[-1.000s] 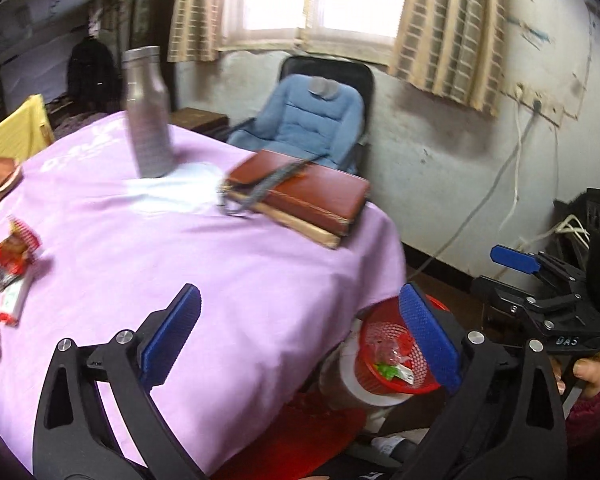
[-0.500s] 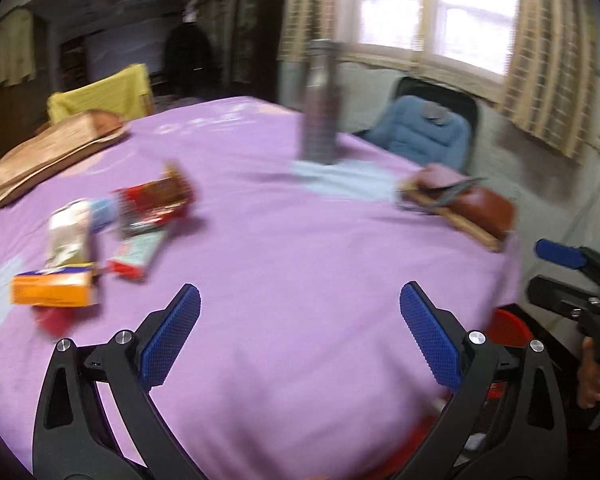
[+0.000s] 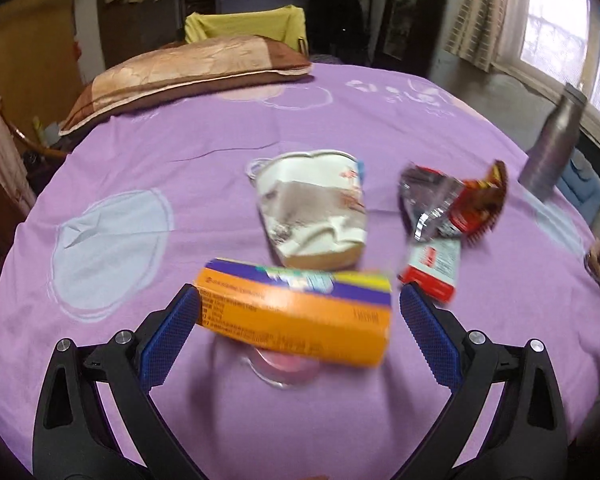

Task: Collect trash
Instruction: 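Move both open grippers back over the table toward the remaining trash, then grasp the orange tissue pack with the left gripper while the right grasps the red snack bag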

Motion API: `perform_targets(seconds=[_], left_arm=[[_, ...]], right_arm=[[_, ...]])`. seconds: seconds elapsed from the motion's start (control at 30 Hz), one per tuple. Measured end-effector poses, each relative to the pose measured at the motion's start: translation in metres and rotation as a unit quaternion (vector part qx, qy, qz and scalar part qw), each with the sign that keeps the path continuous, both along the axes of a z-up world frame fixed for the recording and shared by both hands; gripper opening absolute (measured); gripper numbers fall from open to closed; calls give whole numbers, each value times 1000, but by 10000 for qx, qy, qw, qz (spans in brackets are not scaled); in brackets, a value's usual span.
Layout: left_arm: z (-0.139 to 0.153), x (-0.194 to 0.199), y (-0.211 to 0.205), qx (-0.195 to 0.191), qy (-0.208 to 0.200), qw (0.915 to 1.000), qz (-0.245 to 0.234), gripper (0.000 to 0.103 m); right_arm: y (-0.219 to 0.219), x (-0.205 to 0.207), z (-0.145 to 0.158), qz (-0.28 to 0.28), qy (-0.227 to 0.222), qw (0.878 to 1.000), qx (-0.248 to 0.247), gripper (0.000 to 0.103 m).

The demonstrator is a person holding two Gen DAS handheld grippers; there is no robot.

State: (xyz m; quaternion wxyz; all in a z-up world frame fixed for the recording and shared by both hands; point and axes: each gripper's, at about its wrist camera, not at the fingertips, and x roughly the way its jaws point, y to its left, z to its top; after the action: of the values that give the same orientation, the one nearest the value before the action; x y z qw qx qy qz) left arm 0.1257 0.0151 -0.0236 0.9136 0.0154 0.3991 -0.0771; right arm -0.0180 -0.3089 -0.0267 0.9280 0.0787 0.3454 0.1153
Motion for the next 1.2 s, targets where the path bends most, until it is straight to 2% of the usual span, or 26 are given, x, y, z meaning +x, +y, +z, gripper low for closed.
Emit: perform_targets(seconds=[0.07,0.13,0.27,0.43,0.53,0.73,0.87,0.93,1.03,1.2], left_arm=[[-3,9,1,197,6,9998,88,96],[-9,14,8,433,177,9987,190,96],[-12,-1,44,147,350,9991,192,96],[-8,-28,82,-61,333,9989,336,96],[-4,-37,71,78,204,9997,100,96],[-12,-11,40,356,303,9988,-136,96],[-26,4,35,549,416,9976,-3,96],[-40,13,38,711,758,9944,187,96],[-44,21,50,366,958,9943,290,97],[-45,20,49,432,957,9941,266,97]], right_arm=[[5,4,0,49,6,10000,-66,97],[8,6,1,80,23,9999,-102,97],[10,10,1,137,35,9999,-51,97],[15,18,-4,265,75,9996,73,97],[20,21,-8,334,112,9993,103,97],[22,18,-6,303,96,9995,40,97],[19,22,-5,282,99,9995,68,97],[20,27,-7,311,141,9994,101,97],[26,44,-8,433,251,9986,169,97],[46,82,-7,684,386,9966,238,97]])
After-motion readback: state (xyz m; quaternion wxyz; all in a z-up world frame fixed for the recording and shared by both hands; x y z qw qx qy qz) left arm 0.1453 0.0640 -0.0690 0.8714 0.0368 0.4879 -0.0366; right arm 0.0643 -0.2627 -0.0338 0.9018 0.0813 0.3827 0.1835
